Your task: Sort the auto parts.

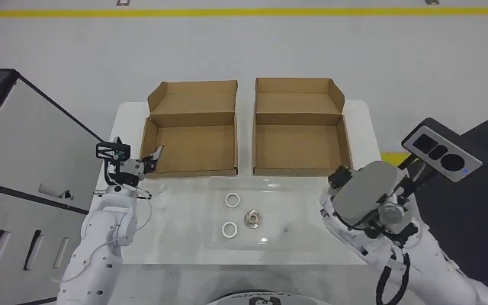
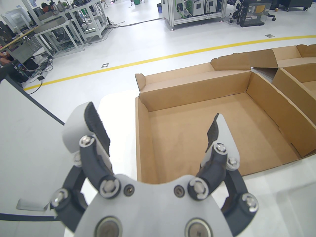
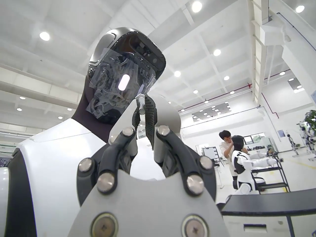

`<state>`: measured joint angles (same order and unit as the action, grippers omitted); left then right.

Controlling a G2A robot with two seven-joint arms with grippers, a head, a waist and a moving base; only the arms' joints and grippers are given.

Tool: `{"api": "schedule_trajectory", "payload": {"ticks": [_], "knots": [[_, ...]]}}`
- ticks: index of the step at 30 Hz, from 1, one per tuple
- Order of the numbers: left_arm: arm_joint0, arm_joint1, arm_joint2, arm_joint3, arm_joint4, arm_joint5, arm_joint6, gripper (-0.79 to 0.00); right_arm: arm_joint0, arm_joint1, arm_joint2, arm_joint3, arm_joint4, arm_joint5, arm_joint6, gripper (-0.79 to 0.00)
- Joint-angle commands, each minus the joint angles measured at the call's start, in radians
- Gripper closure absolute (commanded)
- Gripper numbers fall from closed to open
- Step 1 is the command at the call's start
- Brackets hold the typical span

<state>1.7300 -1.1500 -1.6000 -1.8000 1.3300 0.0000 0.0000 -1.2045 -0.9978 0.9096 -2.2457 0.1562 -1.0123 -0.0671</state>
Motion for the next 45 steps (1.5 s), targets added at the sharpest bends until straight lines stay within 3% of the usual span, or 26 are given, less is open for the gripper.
{"api": "schedule_trajectory", "payload": {"ticks": [1,16,30,45], "knots": [[0.0,0.0,0.0,0.0,0.0,0.0,0.0,-0.785,-0.01,-0.006,-0.001,-0.009,0.011,0.0,-0.006,0.0],[0.0,0.0,0.0,0.0,0.0,0.0,0.0,-0.785,-0.041,-0.06,-0.003,-0.001,0.078,0.0,0.043,0.0],[0.0,0.0,0.0,0.0,0.0,0.0,0.0,-0.785,-0.107,-0.056,0.088,0.038,0.029,0.106,0.201,0.0],[0.0,0.0,0.0,0.0,0.0,0.0,0.0,-0.785,-0.114,-0.063,0.087,0.042,0.082,0.094,0.228,0.0]]}}
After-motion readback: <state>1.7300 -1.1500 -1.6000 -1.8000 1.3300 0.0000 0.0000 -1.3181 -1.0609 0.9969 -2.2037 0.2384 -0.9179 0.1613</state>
